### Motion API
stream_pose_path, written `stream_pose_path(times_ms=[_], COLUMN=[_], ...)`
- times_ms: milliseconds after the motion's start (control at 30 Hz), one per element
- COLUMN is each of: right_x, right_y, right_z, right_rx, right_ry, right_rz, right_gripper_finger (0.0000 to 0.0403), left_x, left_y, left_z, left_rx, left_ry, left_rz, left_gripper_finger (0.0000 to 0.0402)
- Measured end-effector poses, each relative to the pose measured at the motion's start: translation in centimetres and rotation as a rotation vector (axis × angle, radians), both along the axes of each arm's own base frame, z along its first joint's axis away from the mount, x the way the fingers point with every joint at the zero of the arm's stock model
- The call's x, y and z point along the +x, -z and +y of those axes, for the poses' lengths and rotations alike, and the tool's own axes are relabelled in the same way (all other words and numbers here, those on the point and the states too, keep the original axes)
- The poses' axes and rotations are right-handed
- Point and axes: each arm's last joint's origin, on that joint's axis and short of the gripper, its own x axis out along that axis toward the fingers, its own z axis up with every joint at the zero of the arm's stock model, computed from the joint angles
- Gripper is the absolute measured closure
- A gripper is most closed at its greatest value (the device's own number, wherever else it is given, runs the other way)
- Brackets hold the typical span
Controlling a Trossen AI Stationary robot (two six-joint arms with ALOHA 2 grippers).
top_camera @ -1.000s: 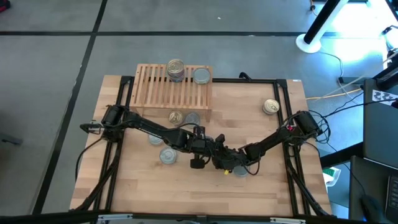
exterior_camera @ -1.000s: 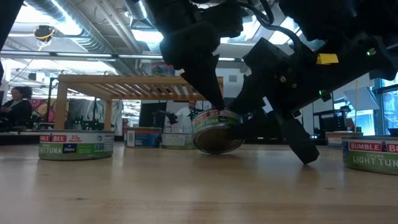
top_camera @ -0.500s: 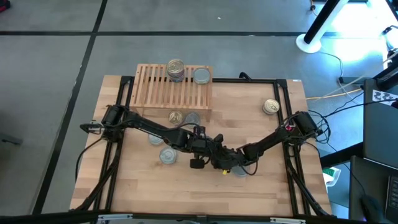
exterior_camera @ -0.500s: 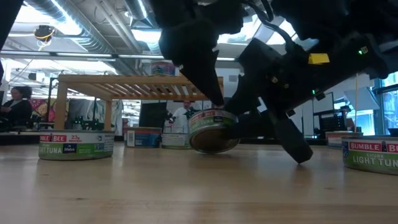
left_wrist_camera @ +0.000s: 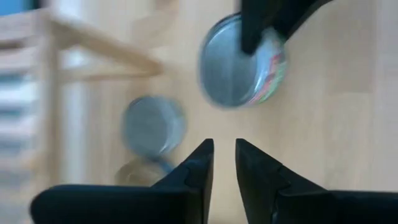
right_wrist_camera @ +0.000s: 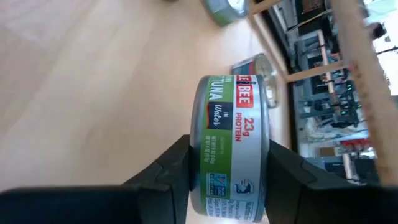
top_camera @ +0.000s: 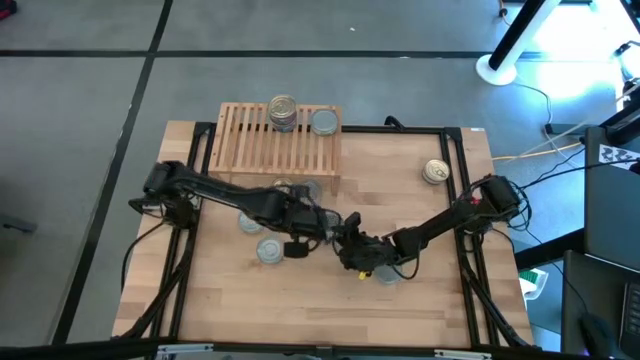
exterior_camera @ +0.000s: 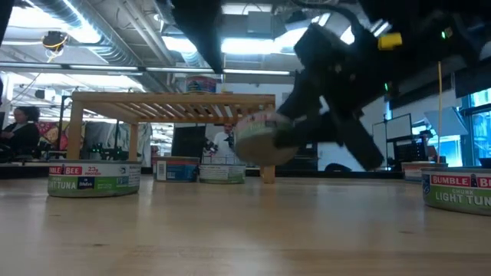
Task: Stack canned seafood by type on shelf
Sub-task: Stack the green tuna can on top of the green tuna can on the shelf
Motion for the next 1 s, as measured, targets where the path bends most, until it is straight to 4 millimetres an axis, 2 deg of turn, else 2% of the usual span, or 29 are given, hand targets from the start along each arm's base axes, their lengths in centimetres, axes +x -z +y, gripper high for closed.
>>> stream_pose_path(times_ms=[133,267,367,533,767,1000], right_x=[-0.6,-1.2,-1.6,-1.9,-0.8,-1.0], right_y=[-2.5,-5.6,-7.8,-10.6,-12.3,-12.7], right_z=[-0.4,-1.5,-2.8,-5.9,-11.9,-17.2], right_rx=[-0.032,-0.043,-0.088,-0.207,-0.429,-0.492], right_ry=[0.005,0.018,0.056,0.112,0.102,0.079], right_rz=[-0.031,-0.086,-0.125,-0.156,-0.140,-0.133], right_gripper_finger=[0.0256,0.0256,0.0259,0.0256,0.0258,0.0257], left_x=[-1.9,-3.4,-5.0,-6.7,-5.8,-4.3], left_y=[-2.4,-4.1,-5.3,-7.8,-9.8,-10.0], left_z=[0.6,0.9,1.3,2.7,5.0,8.9], left_rx=[0.034,0.033,0.070,0.145,0.191,0.268], left_ry=[-0.087,-0.081,-0.061,-0.105,-0.084,-0.126], left_rz=[-0.063,-0.088,-0.066,-0.181,-0.346,-0.392], left_gripper_finger=[0.0362,0.0377,0.0386,0.0399,0.0399,0.0400])
